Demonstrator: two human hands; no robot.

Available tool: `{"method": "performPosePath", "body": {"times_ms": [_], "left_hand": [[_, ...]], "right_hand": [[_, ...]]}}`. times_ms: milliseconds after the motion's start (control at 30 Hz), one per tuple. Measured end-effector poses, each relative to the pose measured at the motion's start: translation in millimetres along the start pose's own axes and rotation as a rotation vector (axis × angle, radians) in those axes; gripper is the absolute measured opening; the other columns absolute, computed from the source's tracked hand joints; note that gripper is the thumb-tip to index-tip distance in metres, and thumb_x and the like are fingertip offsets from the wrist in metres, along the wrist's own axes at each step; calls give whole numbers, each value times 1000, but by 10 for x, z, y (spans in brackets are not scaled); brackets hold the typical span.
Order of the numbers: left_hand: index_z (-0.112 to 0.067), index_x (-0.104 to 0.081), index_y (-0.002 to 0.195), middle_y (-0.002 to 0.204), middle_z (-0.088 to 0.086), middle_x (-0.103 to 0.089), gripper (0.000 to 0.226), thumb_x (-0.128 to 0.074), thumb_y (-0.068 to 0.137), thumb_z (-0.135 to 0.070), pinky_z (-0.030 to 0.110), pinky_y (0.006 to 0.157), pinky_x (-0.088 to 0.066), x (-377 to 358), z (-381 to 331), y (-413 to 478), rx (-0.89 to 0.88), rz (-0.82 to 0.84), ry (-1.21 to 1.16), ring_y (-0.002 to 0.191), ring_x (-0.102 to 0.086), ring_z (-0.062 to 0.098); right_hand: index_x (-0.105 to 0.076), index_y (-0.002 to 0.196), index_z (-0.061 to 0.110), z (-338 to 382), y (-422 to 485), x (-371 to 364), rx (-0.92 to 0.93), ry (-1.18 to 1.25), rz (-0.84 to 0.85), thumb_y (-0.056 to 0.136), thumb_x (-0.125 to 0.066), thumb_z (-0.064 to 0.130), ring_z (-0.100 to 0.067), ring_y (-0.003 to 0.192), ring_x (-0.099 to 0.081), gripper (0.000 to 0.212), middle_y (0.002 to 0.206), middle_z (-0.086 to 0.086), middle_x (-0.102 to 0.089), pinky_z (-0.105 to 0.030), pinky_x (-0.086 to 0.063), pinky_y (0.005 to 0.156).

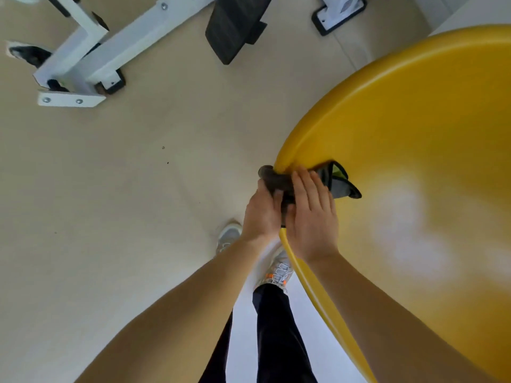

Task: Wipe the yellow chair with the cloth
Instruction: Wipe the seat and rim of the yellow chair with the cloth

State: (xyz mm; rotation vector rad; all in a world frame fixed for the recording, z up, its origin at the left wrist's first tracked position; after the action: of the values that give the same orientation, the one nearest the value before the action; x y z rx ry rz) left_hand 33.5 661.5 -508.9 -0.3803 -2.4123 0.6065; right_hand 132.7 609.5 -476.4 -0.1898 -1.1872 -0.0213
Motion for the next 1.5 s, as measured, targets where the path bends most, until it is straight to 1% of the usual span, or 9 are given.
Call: {"method": "performPosePath", "body": {"times_ms": [100,267,367,500,633,900,967,1200,1500], "left_hand": [[-13,-44,135,121,11,-67,36,-36,105,-32,45,90,-53,206,-275,232,-133,-85,25,108,-64,29],[-10,-41,144,136,11,-60,44,-34,106,-31,35,98,-49,128,-340,256,-234,-78,49,120,-59,26],[-7,-45,136,118,17,-68,42,-31,106,-32,45,87,-53,-115,349,-3,-78,58,222,105,-66,37],[-4,-43,136,111,22,-67,39,-30,108,-28,41,84,-50,-734,1033,-784,94,558,506,100,-65,39],[-13,-49,134,130,15,-62,38,-30,108,-34,35,97,-43,-830,1078,-968,377,382,69,120,-58,34],[-9,-56,127,110,-3,-59,32,-35,108,-24,10,77,-44,242,-134,140,-6,-57,-29,97,-55,13],[-10,-56,129,111,-1,-61,34,-33,108,-24,19,85,-45,254,-237,228,-60,-70,-8,97,-54,12],[-12,-53,132,124,15,-65,37,-29,108,-26,36,94,-49,-242,539,-177,100,16,14,110,-61,31],[-10,-56,121,117,16,-65,29,-35,105,-22,46,94,-51,-1031,1400,-884,397,550,158,105,-62,36]], "right_hand": [[-29,155,11,-339,-135,-117,-369,180,-7,95,-41,28,-35,143,-34,63,161,-13,-28,-51,-37,111],[-21,157,23,-251,-326,-503,-432,307,148,101,-46,35,-32,145,-28,64,163,-9,-22,-49,-36,111],[-34,149,19,-246,-577,-707,-507,319,203,97,-51,30,-35,135,-37,55,154,-10,-35,-49,-42,104],[-44,136,19,-480,-1313,-922,-643,67,406,89,-52,18,-34,130,-38,48,142,-9,-48,-48,-42,102],[-44,141,16,-553,-1831,-944,-804,117,430,93,-55,24,-39,134,-35,50,153,-11,-37,-52,-43,103],[-58,125,3,91,-259,-398,-649,596,-220,85,-60,18,-33,115,-53,42,130,-15,-55,-41,-48,92],[-55,125,5,67,82,-297,-644,623,-278,78,-61,19,-37,111,-51,49,125,-16,-55,-44,-45,95],[-57,106,7,-329,-606,-773,-538,382,18,81,-60,15,-41,92,-52,27,113,-18,-50,-45,-49,78],[-57,117,7,-703,-1491,-959,-641,126,322,82,-63,8,-44,100,-51,35,124,-21,-46,-48,-50,78]]}}
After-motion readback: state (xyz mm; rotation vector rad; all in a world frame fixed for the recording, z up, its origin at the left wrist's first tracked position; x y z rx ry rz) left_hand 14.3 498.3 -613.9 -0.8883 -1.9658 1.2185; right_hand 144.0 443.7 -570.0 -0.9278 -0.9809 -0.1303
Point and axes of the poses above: each hand's wrist, its own y-axis towards the middle knuckle, its own x-axis out of the back of the hand, z = x × y, the point moved 5 cm from there along y, towards the middle knuckle
